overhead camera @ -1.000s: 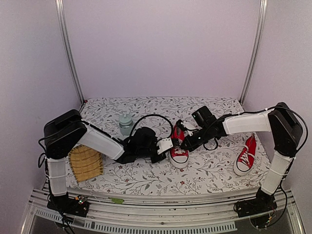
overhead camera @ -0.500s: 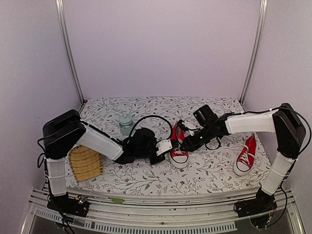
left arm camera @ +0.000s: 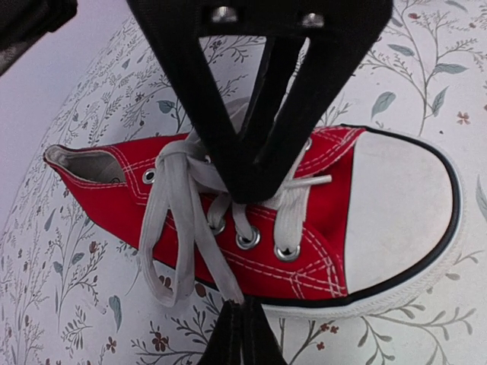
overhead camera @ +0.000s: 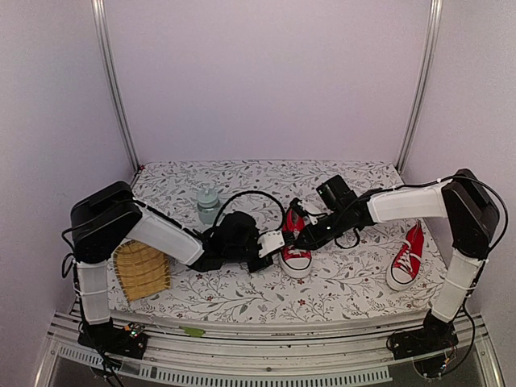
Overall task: Tie the shoes
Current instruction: Pull the crossed shoelace from the shoe.
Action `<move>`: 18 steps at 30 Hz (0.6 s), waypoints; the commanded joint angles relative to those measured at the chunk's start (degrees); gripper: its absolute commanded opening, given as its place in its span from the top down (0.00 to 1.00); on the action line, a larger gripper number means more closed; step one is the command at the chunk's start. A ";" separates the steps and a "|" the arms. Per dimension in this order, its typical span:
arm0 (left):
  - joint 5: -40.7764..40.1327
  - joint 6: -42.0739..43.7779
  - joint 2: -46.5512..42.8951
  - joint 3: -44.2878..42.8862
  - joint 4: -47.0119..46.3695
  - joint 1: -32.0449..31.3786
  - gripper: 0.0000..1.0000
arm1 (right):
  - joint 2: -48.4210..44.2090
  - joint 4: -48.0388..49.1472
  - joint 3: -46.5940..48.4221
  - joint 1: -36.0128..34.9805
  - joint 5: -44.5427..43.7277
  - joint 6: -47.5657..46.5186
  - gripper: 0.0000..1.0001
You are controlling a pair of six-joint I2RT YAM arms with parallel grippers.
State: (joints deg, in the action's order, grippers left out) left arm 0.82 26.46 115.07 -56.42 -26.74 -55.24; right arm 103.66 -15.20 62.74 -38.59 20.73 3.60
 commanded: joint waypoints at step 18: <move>1.45 -0.17 -1.80 2.83 1.48 0.05 1.00 | -4.84 -9.46 -1.37 -0.46 5.30 -1.37 0.99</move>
State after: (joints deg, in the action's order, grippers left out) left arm 1.39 26.48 114.98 -54.65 -26.17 -55.22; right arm 100.62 -20.86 62.57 -38.61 22.85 3.33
